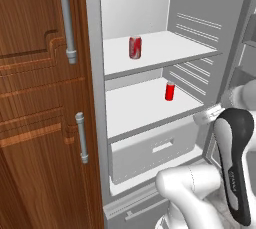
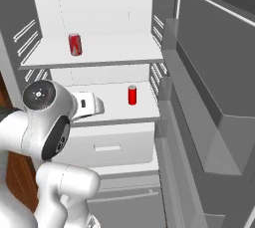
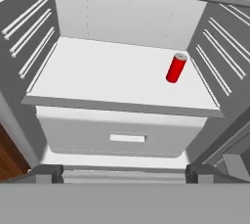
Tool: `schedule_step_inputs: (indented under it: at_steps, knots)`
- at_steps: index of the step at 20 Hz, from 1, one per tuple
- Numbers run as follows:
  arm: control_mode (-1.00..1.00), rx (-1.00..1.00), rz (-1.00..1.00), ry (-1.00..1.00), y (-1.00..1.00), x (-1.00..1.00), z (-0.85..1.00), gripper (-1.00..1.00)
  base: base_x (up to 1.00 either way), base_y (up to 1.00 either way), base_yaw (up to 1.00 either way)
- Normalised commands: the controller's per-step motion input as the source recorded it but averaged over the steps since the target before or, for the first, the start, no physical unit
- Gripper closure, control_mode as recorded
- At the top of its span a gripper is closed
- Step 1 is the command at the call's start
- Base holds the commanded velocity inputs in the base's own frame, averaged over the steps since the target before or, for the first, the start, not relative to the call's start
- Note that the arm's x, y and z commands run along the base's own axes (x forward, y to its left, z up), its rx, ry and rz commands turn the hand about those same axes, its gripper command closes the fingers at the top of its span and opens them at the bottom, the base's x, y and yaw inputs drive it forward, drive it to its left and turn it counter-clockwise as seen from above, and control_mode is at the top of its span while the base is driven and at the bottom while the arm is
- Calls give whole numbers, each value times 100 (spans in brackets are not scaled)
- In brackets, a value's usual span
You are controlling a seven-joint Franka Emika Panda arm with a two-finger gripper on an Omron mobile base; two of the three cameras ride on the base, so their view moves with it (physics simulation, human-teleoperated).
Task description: Open the fridge, grab two sodas, and place both sodas inside the bowl with ice on the dining counter.
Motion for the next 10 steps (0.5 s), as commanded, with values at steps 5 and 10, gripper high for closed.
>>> schedule_step_inputs:
  at_steps: [5,10]
  knots:
    - [-100,2,-3,-14,8,53,-24,-100,0,0,0]
    - [-100,1,-5,-8,4,54,-32,-100,0,0,0]
